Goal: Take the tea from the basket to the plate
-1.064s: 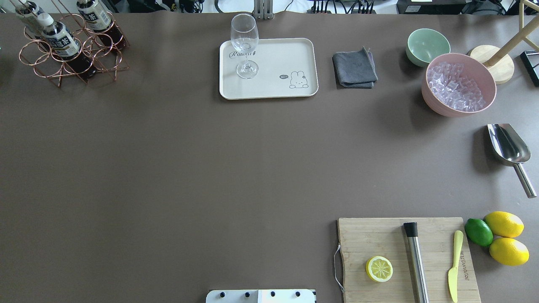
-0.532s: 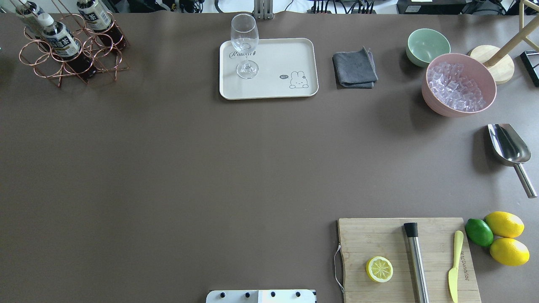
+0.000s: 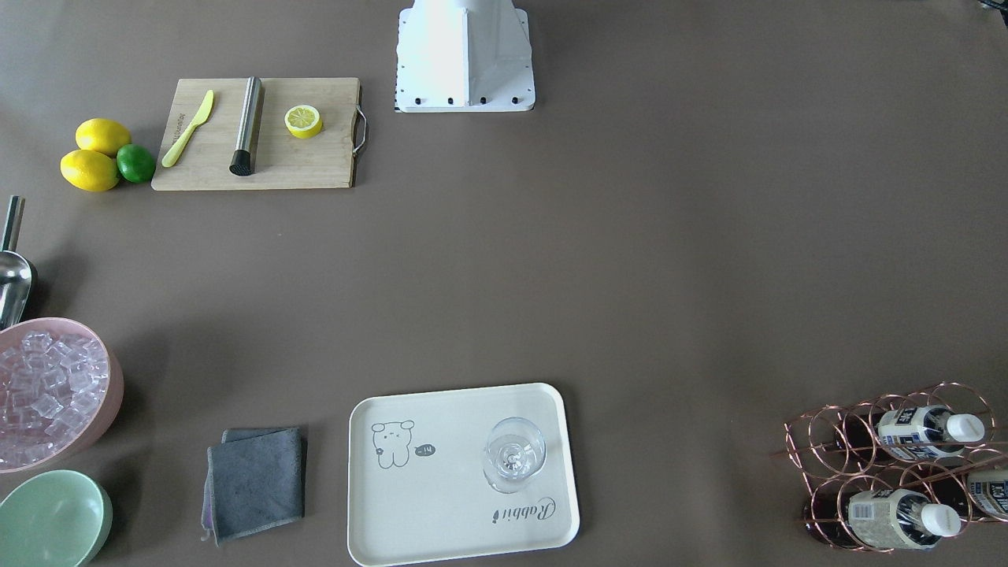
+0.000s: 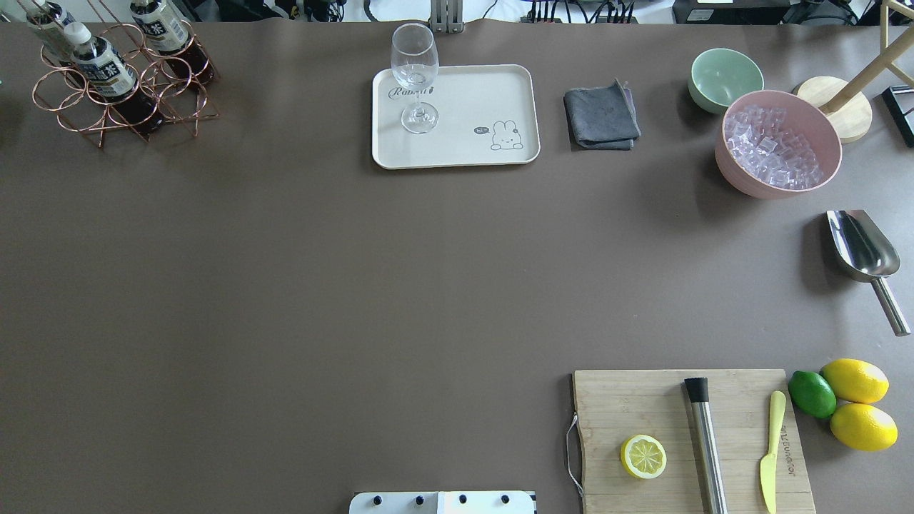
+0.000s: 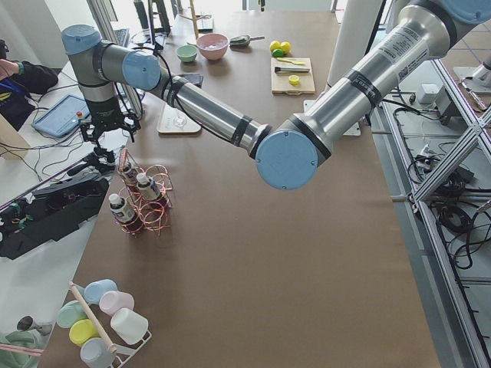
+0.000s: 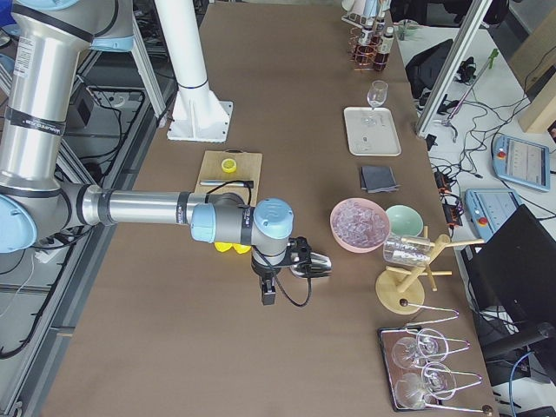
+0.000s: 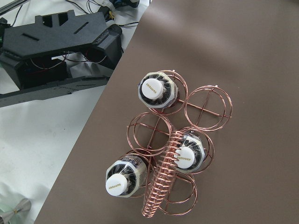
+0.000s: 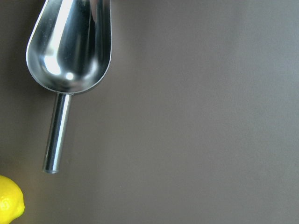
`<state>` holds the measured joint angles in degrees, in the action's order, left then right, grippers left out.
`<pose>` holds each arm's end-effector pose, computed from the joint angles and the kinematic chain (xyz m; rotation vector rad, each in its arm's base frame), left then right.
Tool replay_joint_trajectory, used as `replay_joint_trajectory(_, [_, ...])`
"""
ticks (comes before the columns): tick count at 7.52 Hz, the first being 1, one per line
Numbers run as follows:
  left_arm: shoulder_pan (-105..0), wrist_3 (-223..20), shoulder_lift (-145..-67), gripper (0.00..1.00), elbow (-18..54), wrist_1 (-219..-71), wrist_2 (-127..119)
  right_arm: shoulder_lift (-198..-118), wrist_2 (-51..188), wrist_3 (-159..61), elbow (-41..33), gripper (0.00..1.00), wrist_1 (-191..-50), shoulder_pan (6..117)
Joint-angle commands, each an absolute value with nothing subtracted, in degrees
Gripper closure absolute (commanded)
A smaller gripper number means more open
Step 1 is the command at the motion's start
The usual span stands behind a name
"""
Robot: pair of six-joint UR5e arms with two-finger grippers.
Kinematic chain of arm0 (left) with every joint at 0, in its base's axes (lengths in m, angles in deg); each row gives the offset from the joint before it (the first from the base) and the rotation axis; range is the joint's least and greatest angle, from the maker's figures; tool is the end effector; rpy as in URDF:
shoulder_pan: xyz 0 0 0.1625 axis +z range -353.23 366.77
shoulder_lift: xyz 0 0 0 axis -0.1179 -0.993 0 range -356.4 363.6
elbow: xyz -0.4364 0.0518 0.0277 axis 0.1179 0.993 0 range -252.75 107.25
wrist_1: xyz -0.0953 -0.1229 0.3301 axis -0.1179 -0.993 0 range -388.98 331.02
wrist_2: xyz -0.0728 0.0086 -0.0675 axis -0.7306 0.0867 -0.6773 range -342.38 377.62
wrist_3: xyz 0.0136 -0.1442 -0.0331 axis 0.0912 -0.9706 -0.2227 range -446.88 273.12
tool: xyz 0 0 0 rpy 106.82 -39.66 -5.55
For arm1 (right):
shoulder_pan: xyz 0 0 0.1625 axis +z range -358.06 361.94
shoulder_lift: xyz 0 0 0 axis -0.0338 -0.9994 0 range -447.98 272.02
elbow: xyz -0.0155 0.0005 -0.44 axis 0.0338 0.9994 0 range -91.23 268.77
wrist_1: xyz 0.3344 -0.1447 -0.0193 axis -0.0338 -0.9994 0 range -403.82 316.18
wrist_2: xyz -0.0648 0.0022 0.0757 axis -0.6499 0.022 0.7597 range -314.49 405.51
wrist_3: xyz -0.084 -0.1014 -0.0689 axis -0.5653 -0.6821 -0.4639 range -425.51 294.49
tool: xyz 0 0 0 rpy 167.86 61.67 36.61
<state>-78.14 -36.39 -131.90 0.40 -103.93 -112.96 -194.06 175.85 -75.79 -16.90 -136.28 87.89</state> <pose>0.0287 -0.7359 0.3945 0.5041 0.5884 1.0076 0.0150 -0.3134 0.7061 -0.0098 -0.7070 -0.2219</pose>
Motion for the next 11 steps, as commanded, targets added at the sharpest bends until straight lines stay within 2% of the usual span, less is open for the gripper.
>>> replay_joint_trajectory(1, [-75.3,-34.2,-132.5,0.02,-5.1,-108.9,-113.2,-194.1,175.9,-75.8,-16.9,0.01,-136.3,87.9])
replay_joint_trajectory(9, [-73.8,-34.3,-131.3,0.02,-6.3,-111.4,-113.1,-194.1,175.9,-75.7,-16.9,0.01,-136.3,87.9])
replay_joint_trajectory(10, [-73.8,-33.8,-131.1,0.99,-6.4,-113.2,-113.1,-194.1,175.9,-75.7,-16.9,0.01,-136.3,87.9])
replay_joint_trajectory(11, [-73.8,-31.4,-130.2,1.00,-6.4,-114.1,-114.1,-194.1,175.9,-75.7,-16.9,0.01,-136.3,87.9])
